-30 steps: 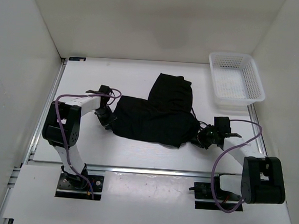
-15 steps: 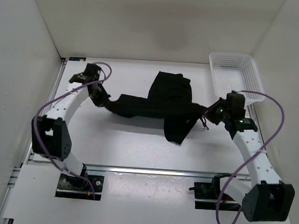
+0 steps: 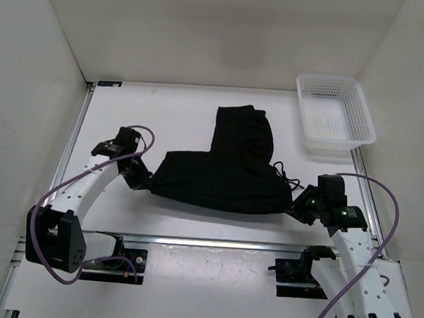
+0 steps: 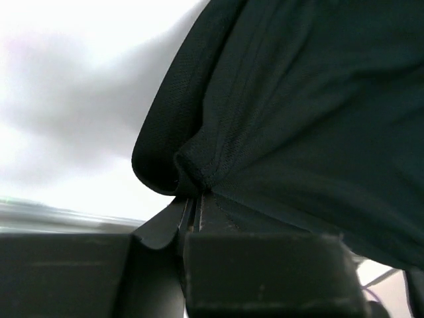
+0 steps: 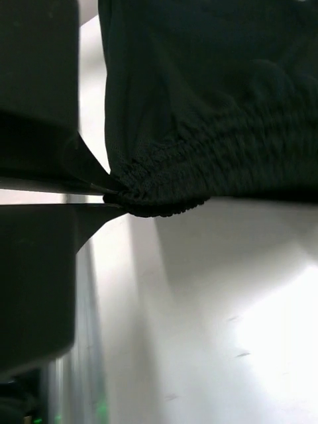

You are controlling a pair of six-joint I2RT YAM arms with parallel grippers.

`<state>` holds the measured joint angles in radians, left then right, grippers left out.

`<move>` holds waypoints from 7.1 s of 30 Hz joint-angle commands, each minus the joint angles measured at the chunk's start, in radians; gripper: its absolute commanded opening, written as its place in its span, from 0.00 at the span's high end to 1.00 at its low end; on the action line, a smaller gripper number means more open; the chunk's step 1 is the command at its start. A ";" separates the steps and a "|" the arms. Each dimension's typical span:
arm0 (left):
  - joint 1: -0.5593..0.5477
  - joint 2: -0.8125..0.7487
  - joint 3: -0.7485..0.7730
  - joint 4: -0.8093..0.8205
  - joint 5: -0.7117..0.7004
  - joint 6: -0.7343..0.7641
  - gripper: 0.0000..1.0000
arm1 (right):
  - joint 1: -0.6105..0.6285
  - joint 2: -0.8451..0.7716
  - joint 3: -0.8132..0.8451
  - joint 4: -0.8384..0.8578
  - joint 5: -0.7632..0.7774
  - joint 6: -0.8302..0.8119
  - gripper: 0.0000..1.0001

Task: Fold and stack the shorts
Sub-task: Flatten the shorts out

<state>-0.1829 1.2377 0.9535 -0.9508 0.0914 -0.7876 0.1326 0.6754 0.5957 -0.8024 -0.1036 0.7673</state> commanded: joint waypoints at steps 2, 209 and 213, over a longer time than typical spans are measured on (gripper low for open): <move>-0.016 -0.014 -0.055 0.035 0.001 -0.027 0.90 | 0.001 0.090 -0.013 0.025 -0.065 0.010 0.56; 0.008 0.490 0.584 -0.031 -0.041 0.196 0.22 | 0.050 1.090 0.796 0.279 -0.097 -0.353 0.09; -0.076 0.393 0.283 0.046 0.043 0.108 0.22 | 0.050 1.079 0.721 0.289 -0.097 -0.339 0.15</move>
<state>-0.2478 1.6749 1.3907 -0.9413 0.0704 -0.6136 0.1833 1.7664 1.3537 -0.5453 -0.2108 0.4149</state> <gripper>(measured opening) 0.785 0.862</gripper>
